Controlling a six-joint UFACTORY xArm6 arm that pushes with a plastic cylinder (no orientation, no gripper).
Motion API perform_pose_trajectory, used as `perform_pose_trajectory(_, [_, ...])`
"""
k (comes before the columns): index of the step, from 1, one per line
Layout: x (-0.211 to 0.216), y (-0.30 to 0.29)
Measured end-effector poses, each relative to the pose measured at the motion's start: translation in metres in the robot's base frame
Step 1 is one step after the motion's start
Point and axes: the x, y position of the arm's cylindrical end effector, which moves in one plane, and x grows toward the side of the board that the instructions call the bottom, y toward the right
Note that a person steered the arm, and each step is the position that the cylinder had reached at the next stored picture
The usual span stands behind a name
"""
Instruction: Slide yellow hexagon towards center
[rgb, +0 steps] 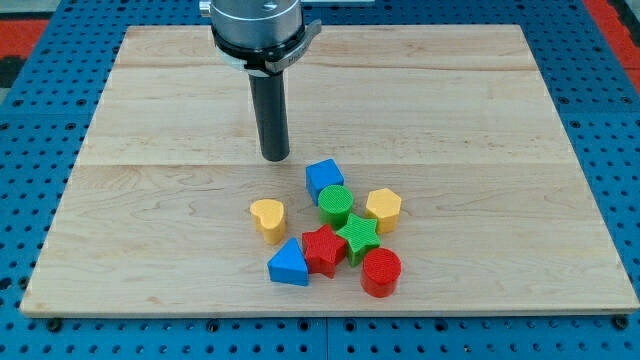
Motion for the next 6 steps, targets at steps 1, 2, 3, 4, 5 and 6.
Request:
perform_pose_trajectory(1, [0.000, 0.000])
perform_pose_trajectory(2, [-0.001, 0.049])
perform_pose_trajectory(3, [-0.002, 0.074])
perform_pose_trajectory(4, [-0.002, 0.074])
perform_pose_trajectory(5, [-0.007, 0.086])
perform_pose_trajectory(6, [-0.012, 0.087])
